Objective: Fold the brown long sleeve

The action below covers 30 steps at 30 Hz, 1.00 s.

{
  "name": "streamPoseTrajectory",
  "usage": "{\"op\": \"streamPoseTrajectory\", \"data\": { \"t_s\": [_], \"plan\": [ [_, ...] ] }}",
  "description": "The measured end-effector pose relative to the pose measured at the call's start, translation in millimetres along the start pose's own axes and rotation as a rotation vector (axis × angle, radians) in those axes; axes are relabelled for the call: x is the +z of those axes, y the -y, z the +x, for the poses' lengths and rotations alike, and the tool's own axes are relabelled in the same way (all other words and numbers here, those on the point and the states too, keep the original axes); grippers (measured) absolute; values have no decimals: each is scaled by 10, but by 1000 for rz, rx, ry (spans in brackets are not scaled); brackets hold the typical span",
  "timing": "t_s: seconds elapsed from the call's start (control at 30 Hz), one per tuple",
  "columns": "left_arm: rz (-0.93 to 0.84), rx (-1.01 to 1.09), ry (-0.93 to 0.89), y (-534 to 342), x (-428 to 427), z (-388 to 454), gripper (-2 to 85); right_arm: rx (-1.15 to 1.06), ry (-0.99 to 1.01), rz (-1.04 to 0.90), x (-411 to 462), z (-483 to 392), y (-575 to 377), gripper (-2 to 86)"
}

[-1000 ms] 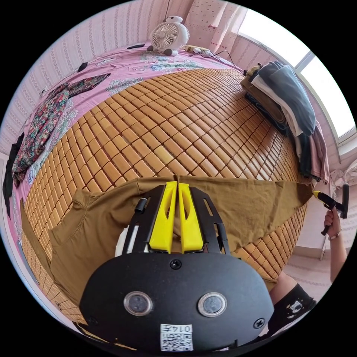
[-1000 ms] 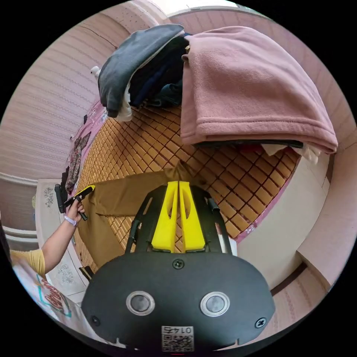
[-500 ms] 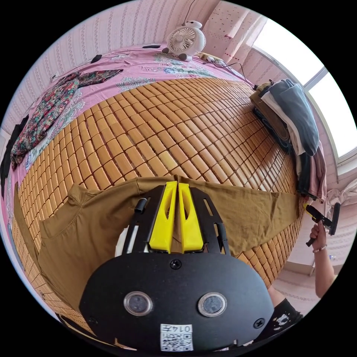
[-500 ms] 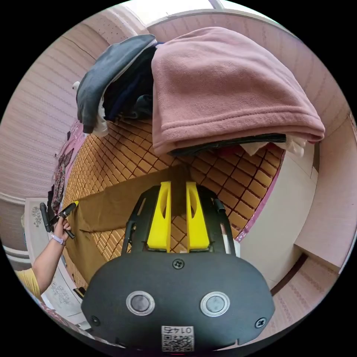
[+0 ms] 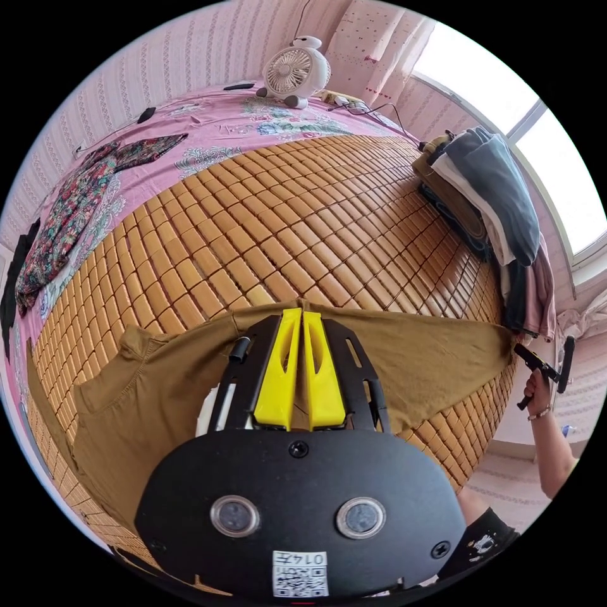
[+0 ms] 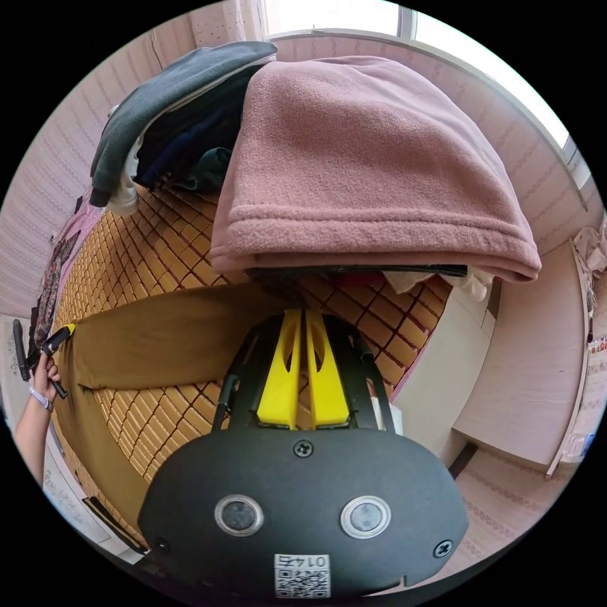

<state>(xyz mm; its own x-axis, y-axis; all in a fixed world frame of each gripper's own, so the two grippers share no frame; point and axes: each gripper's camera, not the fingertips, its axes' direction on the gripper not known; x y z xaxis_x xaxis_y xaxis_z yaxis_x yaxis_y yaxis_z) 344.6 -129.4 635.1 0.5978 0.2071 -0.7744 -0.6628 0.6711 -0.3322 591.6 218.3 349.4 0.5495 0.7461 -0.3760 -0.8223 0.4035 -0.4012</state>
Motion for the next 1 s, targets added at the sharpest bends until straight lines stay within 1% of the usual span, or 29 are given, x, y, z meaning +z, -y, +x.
{"op": "streamPoseTrajectory", "data": {
  "t_s": [0.07, 0.2, 0.3, 0.4, 0.47, 0.5, 0.57, 0.63, 0.67, 0.73, 0.77, 0.83, 0.87, 0.93, 0.97, 1.0],
  "plan": [
    [-5, -30, -23, -68, 15, -25, -8, -1, 4, -6, 64, -37, -9, -6],
    [-17, -115, -100, -224, -59, -190, 4, -46, -61, -21, 207, -160, -72, 8],
    [32, -155, -124, -484, -318, -334, 23, -50, -51, -22, 245, -173, -127, 33],
    [107, -162, -149, -988, -713, -504, 32, -65, -109, 1, 223, -208, -238, 46],
    [144, -170, -125, -1575, -1044, -642, 35, -57, -109, -9, 214, -222, -325, 46],
    [146, -175, -119, -1740, -1116, -675, 34, -62, -96, -9, 192, -267, -396, 42],
    [116, -208, -81, -2428, -1335, -784, 30, -139, -60, -10, 150, -460, -511, 28],
    [61, -258, -42, -2941, -1425, -845, 29, -343, 79, 0, 106, -949, -658, 12],
    [24, -300, -22, -3278, -1469, -871, 29, -392, 118, -9, 114, -1102, -684, 11],
    [-14, -357, 7, -3745, -1520, -873, 27, -579, 275, -55, 196, -1852, -752, 7],
    [-31, -398, 4, -4018, -1537, -863, 26, -625, 306, -62, 221, -2072, -767, 6],
    [-48, -436, -23, -4359, -1543, -827, 27, -803, 431, -103, 348, -3044, -860, 6],
    [-55, -455, -21, -4543, -1547, -800, 28, -850, 456, -122, 389, -3307, -898, 6],
    [-54, -475, -12, -4762, -1561, -775, 27, -1047, 533, -167, 534, -4361, -1132, 8],
    [-42, -491, -4, -4888, -1572, -772, 25, -1094, 537, -171, 565, -4622, -1208, 9],
    [-36, -498, 0, -4946, -1574, -773, 24, -1183, 547, -170, 618, -5134, -1376, 12]
  ]
}}
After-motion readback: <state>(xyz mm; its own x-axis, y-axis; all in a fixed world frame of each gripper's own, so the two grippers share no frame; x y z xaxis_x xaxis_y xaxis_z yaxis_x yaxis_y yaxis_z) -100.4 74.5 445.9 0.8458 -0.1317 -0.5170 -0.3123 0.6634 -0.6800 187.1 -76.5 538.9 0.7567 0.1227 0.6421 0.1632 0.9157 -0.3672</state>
